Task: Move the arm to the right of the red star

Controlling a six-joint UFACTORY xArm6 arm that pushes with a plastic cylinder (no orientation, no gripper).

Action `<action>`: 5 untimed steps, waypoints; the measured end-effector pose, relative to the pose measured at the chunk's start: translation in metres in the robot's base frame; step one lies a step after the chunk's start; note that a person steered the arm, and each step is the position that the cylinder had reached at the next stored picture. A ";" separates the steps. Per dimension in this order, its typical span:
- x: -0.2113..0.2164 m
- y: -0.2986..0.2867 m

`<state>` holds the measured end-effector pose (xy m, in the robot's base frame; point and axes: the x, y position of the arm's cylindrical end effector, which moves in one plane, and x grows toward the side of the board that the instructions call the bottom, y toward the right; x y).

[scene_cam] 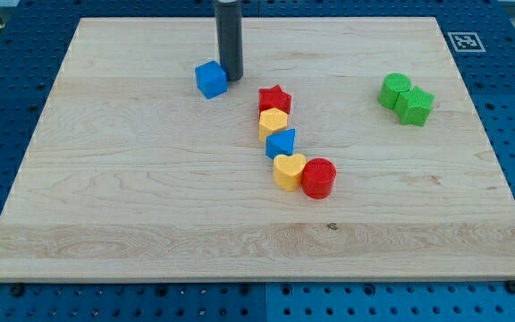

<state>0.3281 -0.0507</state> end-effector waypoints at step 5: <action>0.013 -0.039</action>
<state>0.3411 -0.0902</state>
